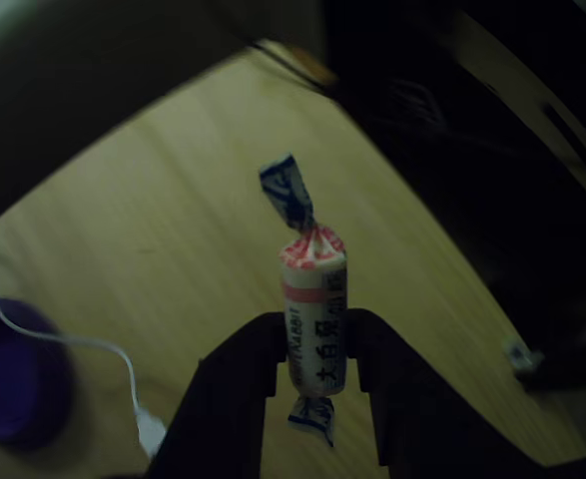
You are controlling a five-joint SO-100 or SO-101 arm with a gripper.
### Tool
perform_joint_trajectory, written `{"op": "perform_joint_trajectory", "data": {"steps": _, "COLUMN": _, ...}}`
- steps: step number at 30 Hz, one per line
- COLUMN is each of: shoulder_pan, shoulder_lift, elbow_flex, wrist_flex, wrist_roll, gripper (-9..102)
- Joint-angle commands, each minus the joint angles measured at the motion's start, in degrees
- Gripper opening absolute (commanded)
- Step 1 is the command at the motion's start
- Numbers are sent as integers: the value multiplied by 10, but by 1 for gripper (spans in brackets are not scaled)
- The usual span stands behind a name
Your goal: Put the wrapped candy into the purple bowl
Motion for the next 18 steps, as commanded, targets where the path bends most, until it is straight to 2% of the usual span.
{"op": "perform_joint_trajectory", "data": {"steps": 1, "shoulder_pan": -71, "shoulder_lift": 52, "elbow_flex": -55, "wrist_flex": 4, "wrist_roll": 4, "gripper": 0}}
{"op": "perform_joint_trajectory", "data": {"steps": 12, "shoulder_pan": -207, "shoulder_lift": -47, "elbow_flex": -43, "wrist_flex": 0, "wrist_roll": 54, "gripper": 0}}
{"op": "perform_joint_trajectory", "data": {"steps": 18, "shoulder_pan": -246, "shoulder_lift": -92, "elbow_flex": -22, "wrist_flex": -9, "wrist_roll": 88, "gripper": 1}}
